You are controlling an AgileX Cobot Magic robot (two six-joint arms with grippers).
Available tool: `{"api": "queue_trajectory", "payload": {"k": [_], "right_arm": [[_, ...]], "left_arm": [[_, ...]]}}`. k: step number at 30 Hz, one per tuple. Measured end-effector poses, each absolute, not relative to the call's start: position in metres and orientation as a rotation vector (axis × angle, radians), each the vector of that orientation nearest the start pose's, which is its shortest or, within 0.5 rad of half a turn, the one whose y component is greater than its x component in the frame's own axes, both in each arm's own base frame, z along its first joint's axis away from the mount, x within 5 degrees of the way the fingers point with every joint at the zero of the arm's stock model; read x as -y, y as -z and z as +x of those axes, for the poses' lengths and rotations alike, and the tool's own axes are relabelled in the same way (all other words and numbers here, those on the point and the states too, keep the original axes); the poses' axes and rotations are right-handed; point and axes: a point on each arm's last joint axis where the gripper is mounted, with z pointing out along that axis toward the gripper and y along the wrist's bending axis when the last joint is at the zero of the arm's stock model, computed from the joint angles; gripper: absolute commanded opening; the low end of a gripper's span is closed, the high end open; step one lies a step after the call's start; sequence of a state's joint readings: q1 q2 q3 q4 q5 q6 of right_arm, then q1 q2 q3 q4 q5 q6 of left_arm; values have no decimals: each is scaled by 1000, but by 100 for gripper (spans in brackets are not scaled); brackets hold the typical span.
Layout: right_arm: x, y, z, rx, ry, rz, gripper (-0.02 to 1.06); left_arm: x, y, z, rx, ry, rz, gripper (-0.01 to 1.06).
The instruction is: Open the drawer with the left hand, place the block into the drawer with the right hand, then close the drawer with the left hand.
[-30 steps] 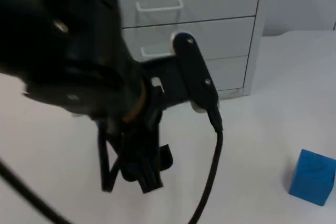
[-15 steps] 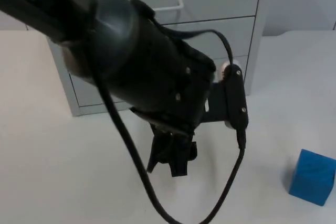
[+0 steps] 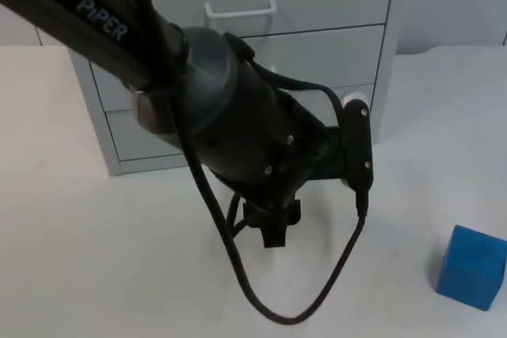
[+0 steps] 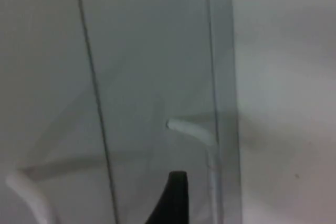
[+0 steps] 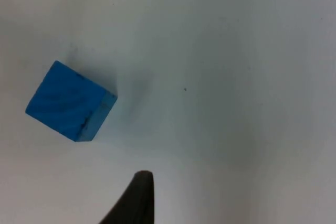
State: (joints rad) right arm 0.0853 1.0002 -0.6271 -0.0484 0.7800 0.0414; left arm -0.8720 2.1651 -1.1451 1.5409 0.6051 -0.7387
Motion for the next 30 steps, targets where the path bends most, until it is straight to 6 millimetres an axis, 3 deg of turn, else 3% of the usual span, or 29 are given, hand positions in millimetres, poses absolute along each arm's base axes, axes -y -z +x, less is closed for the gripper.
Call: {"api": "queue_trajectory", "payload": {"k": [11,22,30], "right_arm": [[-11,-252,171,-2630,11,-82,105],[-12,-253,171,-2620,6,-67,105],[-12,-253,171,-2620,6,-67,105]], "left_arm": [[253,-85,321,-1868,-626,1543,75],[255,-83,325,-1805,-597,1575,75],[255,-61,331,-1829,-663,1563,73]]}}
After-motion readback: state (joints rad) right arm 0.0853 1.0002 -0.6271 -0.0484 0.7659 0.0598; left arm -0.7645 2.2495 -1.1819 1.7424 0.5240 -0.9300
